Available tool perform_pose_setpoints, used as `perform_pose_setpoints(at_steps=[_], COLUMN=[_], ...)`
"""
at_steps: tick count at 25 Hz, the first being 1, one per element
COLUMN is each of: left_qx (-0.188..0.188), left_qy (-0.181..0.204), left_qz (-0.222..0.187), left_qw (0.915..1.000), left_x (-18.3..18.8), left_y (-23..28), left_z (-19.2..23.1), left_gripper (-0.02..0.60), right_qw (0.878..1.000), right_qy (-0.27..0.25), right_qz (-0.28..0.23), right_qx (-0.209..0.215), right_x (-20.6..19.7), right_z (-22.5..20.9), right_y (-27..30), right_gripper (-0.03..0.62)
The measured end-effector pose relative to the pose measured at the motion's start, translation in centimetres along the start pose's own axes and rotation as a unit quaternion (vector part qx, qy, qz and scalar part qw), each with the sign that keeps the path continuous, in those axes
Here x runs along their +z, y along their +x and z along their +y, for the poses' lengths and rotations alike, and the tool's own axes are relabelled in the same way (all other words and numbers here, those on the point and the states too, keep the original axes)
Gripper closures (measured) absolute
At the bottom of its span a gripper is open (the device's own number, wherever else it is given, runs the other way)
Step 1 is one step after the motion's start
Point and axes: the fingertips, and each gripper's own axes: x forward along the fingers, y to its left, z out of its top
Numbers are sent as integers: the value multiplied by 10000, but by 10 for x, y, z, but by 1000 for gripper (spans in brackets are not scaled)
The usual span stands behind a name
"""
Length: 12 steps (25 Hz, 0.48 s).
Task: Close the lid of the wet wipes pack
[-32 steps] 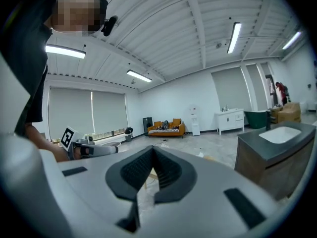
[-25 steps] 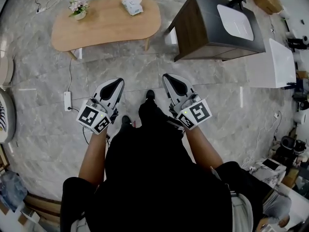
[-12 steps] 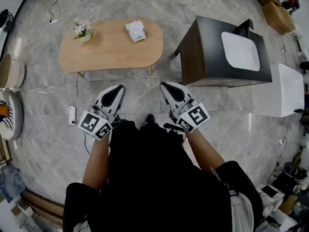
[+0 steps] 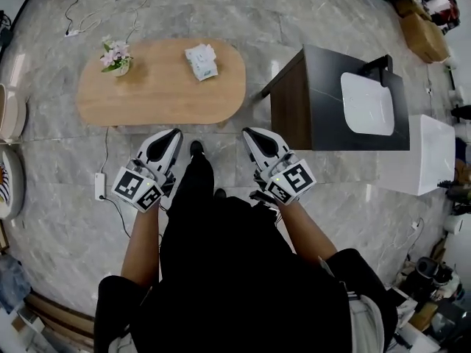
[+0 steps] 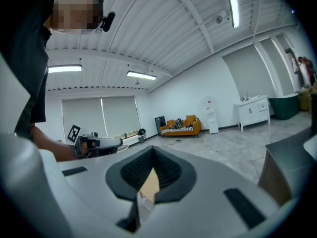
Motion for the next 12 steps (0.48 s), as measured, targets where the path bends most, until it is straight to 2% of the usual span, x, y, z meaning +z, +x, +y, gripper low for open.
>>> perform_pose_setpoints(at_steps=[6, 12], left_qx=[-123, -230], left_qy=[-108, -471], left_qz=[-57, 46], left_qw=[9998, 9986], left_x=[31, 30], left_y=[51, 94], left_z=[77, 132], left_gripper=[565, 565], right_qw=[9993, 9983], right_qy=[-116, -133], right_qz=[363, 516], right_qx=[-44, -245], right_x=[24, 38], right_z=[-48, -93], right_y=[69, 117], right_gripper=[583, 583])
